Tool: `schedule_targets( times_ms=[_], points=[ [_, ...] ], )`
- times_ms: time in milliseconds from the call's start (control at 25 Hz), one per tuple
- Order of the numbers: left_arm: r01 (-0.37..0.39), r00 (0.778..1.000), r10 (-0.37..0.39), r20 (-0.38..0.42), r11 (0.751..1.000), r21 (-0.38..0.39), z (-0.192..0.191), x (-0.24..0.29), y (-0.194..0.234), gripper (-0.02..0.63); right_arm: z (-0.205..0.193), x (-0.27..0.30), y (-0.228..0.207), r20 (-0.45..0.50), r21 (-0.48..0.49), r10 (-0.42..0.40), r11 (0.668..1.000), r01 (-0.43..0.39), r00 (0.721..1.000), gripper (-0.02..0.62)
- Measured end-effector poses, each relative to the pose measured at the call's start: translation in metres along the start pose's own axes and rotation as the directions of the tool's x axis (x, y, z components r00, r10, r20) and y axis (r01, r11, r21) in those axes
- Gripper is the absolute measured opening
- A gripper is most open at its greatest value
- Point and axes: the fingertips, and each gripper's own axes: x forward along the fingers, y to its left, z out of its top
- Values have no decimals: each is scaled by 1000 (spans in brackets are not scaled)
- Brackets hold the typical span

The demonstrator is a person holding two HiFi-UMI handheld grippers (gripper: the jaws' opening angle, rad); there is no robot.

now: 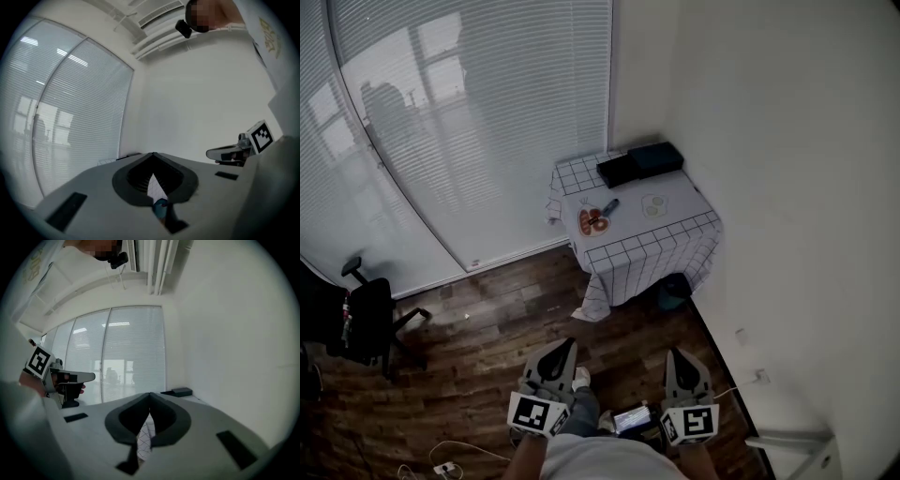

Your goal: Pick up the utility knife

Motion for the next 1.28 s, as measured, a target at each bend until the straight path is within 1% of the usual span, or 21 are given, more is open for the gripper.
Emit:
schedule_targets(
  times_ms=[80,160,200,320,480,560,720,920,1040,1120,1200,1280],
  points=[
    [17,1000,-17,-6,1000,6,-1,14,4,8,2,11,-6,5,1,-13,1000,13,1000,6],
    [31,999,-31,11,1000,-4,3,29,11,8,5,26,-13,8,2,-26,1000,26,1000,6],
    [39,999,-39,17,999,7,5,37,14,8,7,34,-16,11,1,-32,999,32,999,6],
    [59,998,-60,7,995,76,12,63,25,8,10,61,-23,10,-3,-49,999,49,999,6],
    [81,997,-80,-10,990,115,19,93,44,8,16,96,-25,12,-1,-52,999,52,999,6],
    [90,996,-90,-4,988,125,22,108,55,8,20,114,-26,17,-5,-51,999,52,999,6],
    [119,993,-119,-8,986,119,25,125,75,8,27,145,-24,22,-1,-59,998,59,998,6],
    [132,991,-132,-10,985,112,27,144,106,8,29,175,-17,26,2,-74,997,74,997,6],
    [137,990,-134,-33,984,118,20,162,122,8,33,190,-16,32,8,-92,996,92,995,6],
    [134,991,-131,-26,984,114,19,174,130,8,32,195,-15,30,12,-97,995,97,995,6],
    [147,989,-146,-16,984,97,20,182,134,8,28,200,-15,18,17,-101,995,101,995,6],
    [159,987,-157,-25,982,101,17,192,137,8,25,209,-18,6,20,-104,994,104,995,6]
  ],
)
